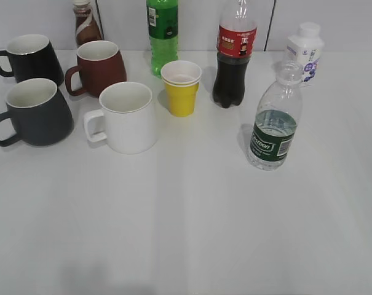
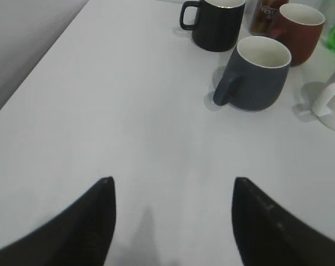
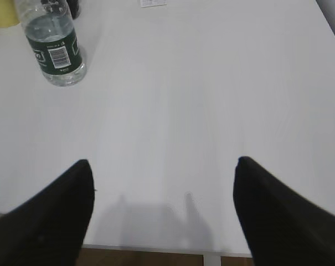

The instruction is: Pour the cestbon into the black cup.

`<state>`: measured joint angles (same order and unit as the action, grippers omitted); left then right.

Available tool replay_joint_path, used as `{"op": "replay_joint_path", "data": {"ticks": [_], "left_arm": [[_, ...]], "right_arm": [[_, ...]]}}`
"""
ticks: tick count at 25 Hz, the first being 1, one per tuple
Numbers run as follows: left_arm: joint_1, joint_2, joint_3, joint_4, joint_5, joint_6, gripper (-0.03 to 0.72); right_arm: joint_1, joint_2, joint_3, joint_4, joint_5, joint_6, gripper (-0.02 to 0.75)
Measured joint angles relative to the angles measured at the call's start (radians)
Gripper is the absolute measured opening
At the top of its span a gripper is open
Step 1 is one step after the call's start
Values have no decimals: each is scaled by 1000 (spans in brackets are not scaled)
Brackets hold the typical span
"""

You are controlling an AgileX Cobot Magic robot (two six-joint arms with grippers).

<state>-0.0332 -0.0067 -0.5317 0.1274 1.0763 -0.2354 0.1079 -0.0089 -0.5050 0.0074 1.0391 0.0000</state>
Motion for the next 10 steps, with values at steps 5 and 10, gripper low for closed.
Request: {"op": "replay_joint_path", "data": {"ticks": [5, 10], "left_arm": [[0, 0, 0, 0, 0, 0, 489], [0, 0, 0, 0, 0, 0, 471]], "right_arm": [[0, 0, 0, 4, 0, 0, 589], [0, 0, 0, 0, -1, 0, 589]]}}
